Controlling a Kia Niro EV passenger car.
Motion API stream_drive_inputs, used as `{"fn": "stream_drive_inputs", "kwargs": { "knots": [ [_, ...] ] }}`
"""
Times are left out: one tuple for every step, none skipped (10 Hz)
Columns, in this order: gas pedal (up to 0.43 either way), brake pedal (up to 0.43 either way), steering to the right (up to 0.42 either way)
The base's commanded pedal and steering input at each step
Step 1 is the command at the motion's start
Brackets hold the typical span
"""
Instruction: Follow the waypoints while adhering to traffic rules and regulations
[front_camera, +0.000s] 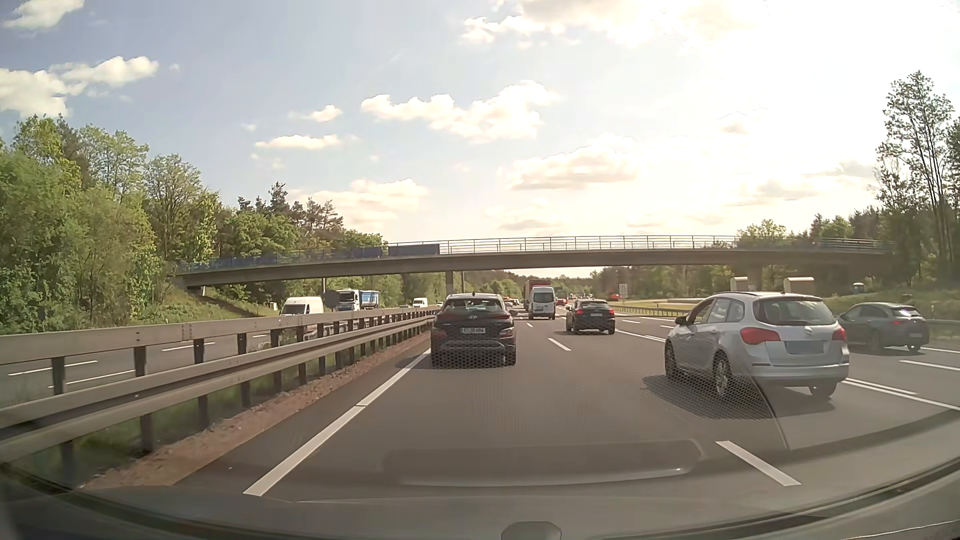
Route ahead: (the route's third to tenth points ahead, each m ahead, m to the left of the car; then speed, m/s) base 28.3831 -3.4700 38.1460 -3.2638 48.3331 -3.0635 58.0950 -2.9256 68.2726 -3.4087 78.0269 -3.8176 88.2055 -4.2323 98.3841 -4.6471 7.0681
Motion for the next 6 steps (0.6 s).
{"fn": "stream_drive_inputs", "kwargs": {
  "knots": [
    [0.000,0.000,-0.004],
    [0.000,0.000,-0.004],
    [0.000,0.000,-0.004],
    [0.000,0.000,-0.005],
    [0.000,0.000,-0.005],
    [0.000,0.000,-0.005]
  ]
}}
